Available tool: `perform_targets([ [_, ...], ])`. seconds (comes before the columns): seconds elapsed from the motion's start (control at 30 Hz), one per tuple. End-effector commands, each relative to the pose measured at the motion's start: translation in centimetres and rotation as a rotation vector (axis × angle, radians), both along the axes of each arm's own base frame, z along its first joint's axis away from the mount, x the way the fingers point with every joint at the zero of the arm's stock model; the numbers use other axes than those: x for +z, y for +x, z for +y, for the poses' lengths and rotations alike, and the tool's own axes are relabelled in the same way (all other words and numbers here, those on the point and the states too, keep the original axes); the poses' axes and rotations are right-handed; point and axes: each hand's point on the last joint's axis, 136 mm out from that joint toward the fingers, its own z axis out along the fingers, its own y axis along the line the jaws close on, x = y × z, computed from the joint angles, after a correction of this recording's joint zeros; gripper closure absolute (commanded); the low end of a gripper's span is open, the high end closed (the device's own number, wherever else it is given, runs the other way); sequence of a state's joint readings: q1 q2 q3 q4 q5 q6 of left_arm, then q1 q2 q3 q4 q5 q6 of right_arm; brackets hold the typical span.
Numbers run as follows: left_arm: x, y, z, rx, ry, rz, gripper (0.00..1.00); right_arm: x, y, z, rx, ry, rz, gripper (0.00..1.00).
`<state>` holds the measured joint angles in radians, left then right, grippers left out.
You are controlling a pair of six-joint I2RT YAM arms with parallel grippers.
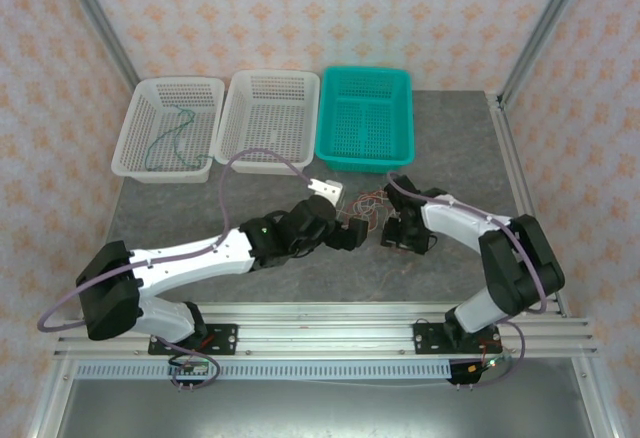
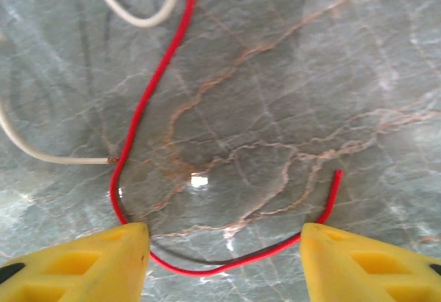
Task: Untangle the cables
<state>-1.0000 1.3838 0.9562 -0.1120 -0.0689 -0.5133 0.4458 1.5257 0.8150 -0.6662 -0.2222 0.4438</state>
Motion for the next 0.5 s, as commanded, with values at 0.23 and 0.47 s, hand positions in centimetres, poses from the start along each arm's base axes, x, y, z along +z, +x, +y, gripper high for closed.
perform_targets([
  [0.23, 1.5, 0.7, 0.7, 0.016, 0.014, -0.095, 0.01, 5.4, -0.4, 1.7, 0.197, -0.031, -0.136, 0.30],
  [0.47, 1.9, 0.7, 1.1, 0.023, -0.025, -0.131, 0.01, 3.9, 0.5, 0.0, 0.325, -0.205, -0.080, 0.31],
])
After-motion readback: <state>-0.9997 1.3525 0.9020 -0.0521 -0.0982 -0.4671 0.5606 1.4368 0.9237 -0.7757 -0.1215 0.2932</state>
